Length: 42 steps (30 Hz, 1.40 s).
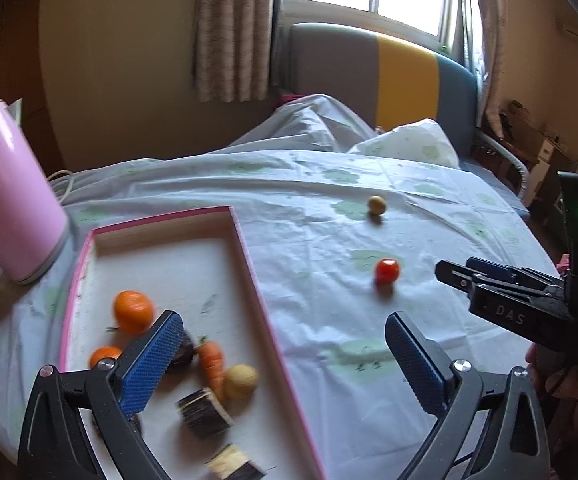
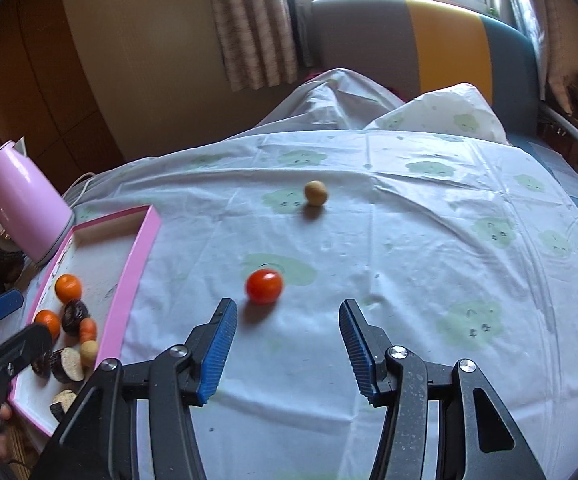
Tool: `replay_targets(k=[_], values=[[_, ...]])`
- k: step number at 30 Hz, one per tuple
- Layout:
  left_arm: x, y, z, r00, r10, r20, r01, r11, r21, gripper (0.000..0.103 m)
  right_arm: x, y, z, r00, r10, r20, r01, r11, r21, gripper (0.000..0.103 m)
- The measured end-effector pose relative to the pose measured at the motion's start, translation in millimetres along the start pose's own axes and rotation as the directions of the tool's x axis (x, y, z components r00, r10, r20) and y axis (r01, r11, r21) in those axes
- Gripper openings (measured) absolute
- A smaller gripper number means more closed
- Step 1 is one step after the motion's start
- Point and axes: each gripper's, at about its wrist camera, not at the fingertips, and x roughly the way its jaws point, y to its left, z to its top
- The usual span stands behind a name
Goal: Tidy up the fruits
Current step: 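Move both open grippers back toward the cherry tomato and small round fruit, then grasp the red cherry tomato with the left gripper while the right grasps the small round fruit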
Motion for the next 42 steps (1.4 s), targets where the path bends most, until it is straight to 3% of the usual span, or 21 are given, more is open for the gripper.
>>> replay_targets(k=[5,9,14,20,22,30,36,40,42], values=[[21,-25,7,0.997,-0.040,-0.059,0.042,0.998,0.037,0.102,2,-19,5,1.000,-0.023,0.004,0.023,0.999,0.029,0.054],[40,-40,12,0.994,-0.054,-0.091,0.059,0.997,0.052,0.089,8,-28,12,1.000,-0.030,0.002,0.030,0.999,0.035,0.054],[65,-51,20,0.985,-0.099,-0.140,0.103,0.994,0.022,0.086,18,-35,24,1.000,-0.029,-0.002,0.029,0.999,0.018,0.054],[95,-63,29,0.974,-0.135,-0.182,0.137,0.991,-0.003,0.074,42,-46,44,1.000,0.008,-0.030,-0.008,1.000,0.006,0.054],[104,-67,30,0.967,-0.155,-0.200,0.157,0.988,-0.004,0.065,50,-47,51,0.999,0.030,-0.039,-0.030,1.000,-0.001,0.051],[128,-78,36,0.955,-0.214,-0.205,0.213,0.977,-0.023,0.064,87,-42,82,0.993,0.097,-0.068,-0.100,0.994,-0.039,0.043],[144,-76,38,0.952,-0.220,-0.212,0.213,0.976,-0.053,0.040,120,-35,96,0.990,0.094,-0.102,-0.102,0.992,-0.076,0.042],[151,-74,36,0.949,-0.226,-0.218,0.217,0.974,-0.064,0.028,138,-33,100,0.989,0.091,-0.120,-0.102,0.991,-0.084,0.038],[151,-73,35,0.950,-0.229,-0.211,0.220,0.973,-0.066,0.028,144,-31,101,0.988,0.087,-0.129,-0.100,0.991,-0.094,0.031]])
